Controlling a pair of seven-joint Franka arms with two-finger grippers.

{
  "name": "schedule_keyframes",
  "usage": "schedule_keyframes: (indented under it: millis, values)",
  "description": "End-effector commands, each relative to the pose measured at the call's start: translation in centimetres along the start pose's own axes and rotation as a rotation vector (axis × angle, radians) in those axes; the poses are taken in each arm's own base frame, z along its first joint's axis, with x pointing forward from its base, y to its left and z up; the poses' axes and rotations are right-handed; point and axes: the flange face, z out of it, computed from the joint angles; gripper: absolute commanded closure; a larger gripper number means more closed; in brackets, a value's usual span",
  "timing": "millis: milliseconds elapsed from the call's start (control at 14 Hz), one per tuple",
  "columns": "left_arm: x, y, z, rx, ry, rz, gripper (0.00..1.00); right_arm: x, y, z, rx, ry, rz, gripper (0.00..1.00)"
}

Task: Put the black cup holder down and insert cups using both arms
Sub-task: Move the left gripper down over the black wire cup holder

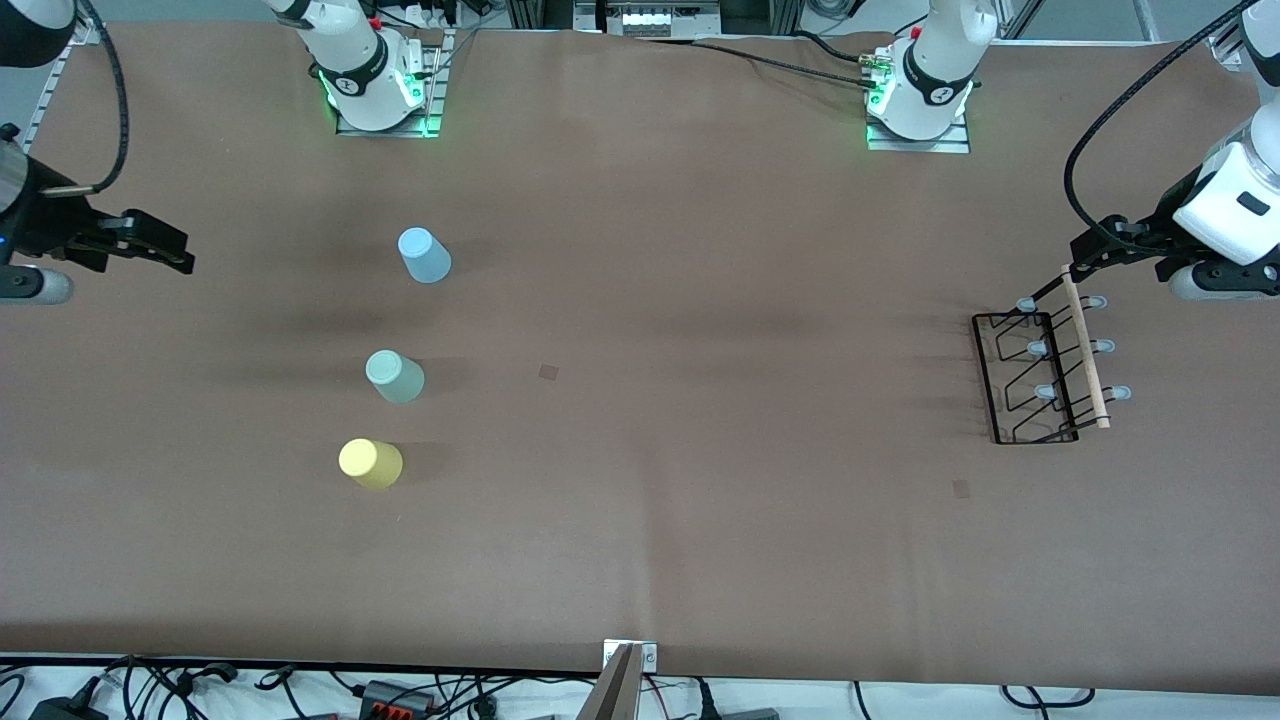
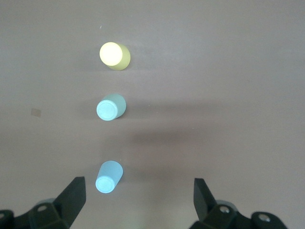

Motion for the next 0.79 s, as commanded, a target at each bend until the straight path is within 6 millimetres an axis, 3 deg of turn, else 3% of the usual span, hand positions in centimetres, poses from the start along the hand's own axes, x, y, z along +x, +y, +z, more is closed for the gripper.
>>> schedule_keyframes:
  millis: [0, 286, 571, 714]
  values:
    - [-0.7, 0.0, -0.3, -0.020, -0.003, 0.017, 0.00, -0.1, 0.1, -0.5, 0.011, 0.002, 0.004, 0.00]
    - [-0.7, 0.0, -0.3, -0.019, -0.003, 0.017, 0.00, 0.1, 0.2, -0.3, 0.017, 0.005, -0.007, 0.00]
    - [0.0, 0.6, 0.1, -0.012, -0.063, 0.007, 0.00, 0.6, -1.2, 1.4, 0.005, -0.032, -0.031, 0.00]
    - [-0.1, -0.3, 0.8, -0.014, -0.169, -0.008, 0.00, 1.6, -1.2, 4.6, -0.003, -0.096, -0.024, 0.00]
